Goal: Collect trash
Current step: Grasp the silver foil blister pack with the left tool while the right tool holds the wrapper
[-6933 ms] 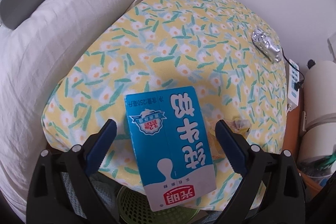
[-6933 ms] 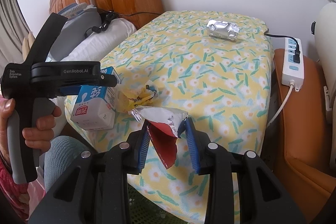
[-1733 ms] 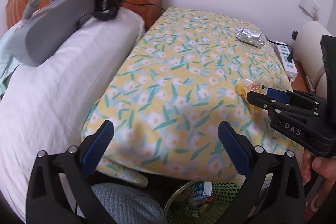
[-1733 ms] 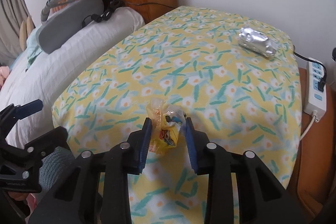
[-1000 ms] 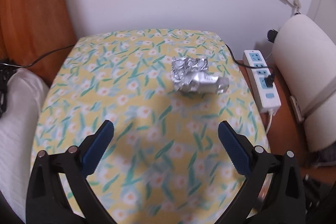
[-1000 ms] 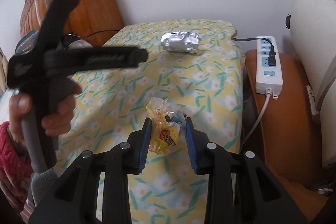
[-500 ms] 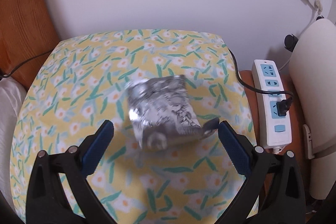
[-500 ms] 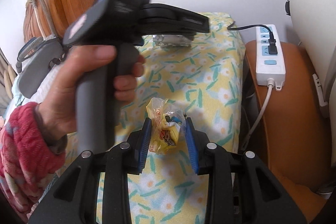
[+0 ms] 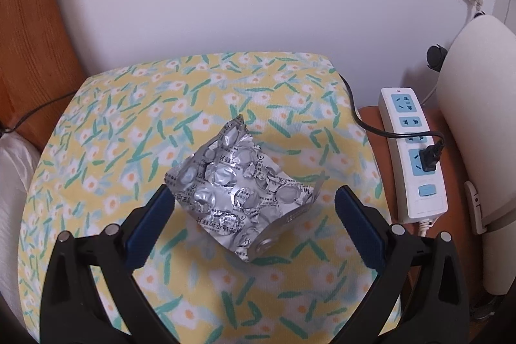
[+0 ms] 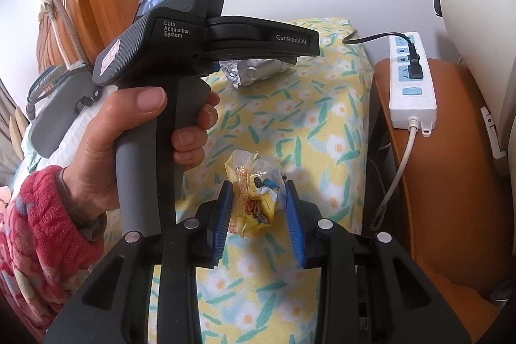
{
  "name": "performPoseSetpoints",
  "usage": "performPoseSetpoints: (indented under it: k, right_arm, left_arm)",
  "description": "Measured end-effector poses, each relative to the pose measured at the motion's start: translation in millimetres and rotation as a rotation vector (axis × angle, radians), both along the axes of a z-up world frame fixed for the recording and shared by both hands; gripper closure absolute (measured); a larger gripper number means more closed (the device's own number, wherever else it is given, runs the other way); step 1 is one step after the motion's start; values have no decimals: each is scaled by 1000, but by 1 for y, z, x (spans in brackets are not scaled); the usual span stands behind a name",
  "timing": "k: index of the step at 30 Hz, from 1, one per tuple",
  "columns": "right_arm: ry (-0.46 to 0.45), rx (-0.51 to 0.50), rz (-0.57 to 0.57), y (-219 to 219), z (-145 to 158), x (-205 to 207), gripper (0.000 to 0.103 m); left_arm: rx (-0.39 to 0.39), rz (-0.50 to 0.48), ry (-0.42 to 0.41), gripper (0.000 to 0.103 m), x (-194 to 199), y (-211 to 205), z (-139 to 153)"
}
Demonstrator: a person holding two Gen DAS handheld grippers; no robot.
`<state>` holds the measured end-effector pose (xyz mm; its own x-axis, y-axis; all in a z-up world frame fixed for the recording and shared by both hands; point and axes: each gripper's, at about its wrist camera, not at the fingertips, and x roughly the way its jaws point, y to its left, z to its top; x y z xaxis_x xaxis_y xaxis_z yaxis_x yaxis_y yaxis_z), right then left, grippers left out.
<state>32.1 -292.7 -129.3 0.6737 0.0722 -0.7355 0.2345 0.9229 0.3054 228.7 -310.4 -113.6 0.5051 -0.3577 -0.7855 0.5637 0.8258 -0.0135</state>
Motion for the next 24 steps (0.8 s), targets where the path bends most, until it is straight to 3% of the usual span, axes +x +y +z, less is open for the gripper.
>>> performPoseSetpoints:
  k: [10,15,24]
  right_arm:
    - [0,12,2,-2,-1,-2,70]
    - [-3,19,1,-3,-3,-1,70]
    - [-9,35,2,-9,-6,-3,70]
  left_arm:
    - [-2,-43,-25,8,-9,7,1]
    - [-34,17,54,8,-1,17,1]
    - [-30,125,91,8,3,3,1]
